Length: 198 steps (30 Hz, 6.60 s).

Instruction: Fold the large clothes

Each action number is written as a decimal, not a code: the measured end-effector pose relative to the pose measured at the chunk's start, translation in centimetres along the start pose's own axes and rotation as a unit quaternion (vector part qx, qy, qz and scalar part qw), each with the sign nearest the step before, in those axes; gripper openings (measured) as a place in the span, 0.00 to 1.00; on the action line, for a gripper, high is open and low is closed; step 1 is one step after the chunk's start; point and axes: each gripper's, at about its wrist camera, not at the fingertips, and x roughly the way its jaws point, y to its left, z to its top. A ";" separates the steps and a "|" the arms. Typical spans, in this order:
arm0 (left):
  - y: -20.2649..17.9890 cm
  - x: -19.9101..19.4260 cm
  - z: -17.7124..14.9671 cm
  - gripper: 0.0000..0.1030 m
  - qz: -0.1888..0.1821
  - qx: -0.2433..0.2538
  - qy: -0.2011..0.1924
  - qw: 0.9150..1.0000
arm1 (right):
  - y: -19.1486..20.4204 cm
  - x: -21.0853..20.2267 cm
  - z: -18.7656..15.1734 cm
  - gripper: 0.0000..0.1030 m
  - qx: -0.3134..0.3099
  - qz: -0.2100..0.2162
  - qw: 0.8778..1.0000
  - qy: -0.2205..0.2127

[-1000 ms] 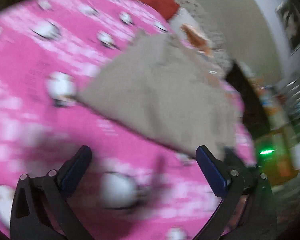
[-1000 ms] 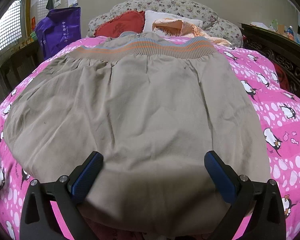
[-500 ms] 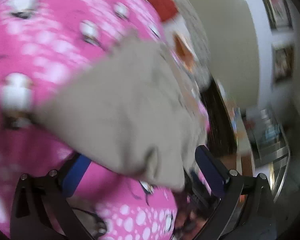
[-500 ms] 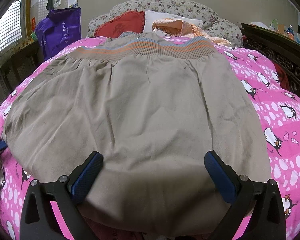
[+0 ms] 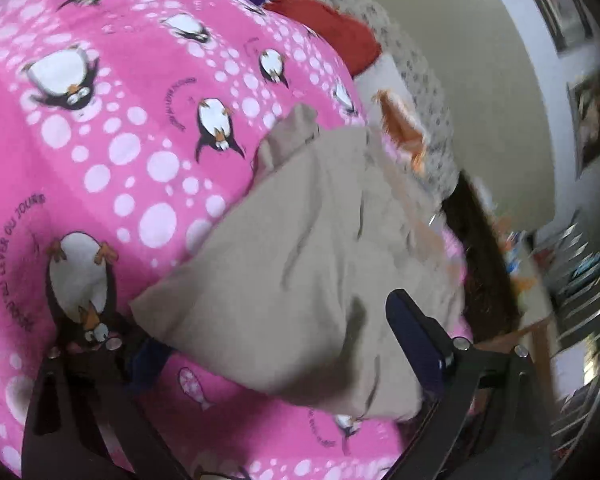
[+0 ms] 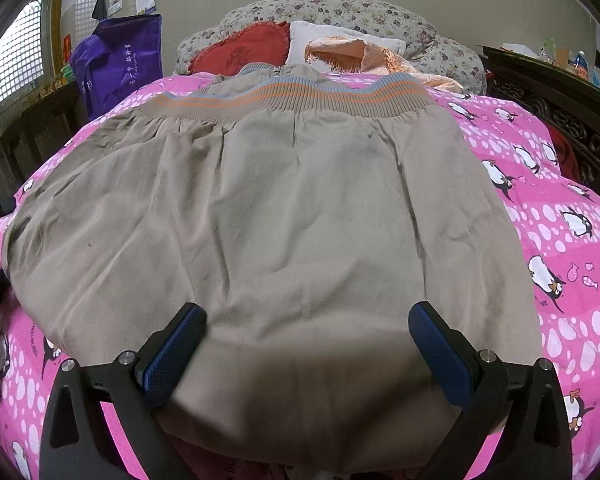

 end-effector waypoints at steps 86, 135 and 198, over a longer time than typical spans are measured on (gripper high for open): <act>-8.9 7.3 7.7 0.08 0.006 0.198 0.221 0.955 | -2.1 -4.3 0.9 0.99 -0.019 -0.016 0.999 -0.021; -24.1 8.8 -3.1 0.75 -0.070 0.218 0.131 0.964 | -12.5 -17.0 -8.9 0.91 0.114 0.045 0.986 -0.112; -18.9 8.4 -10.5 0.64 -0.023 0.296 0.118 0.948 | -15.5 7.7 10.2 0.00 0.197 0.127 0.972 0.026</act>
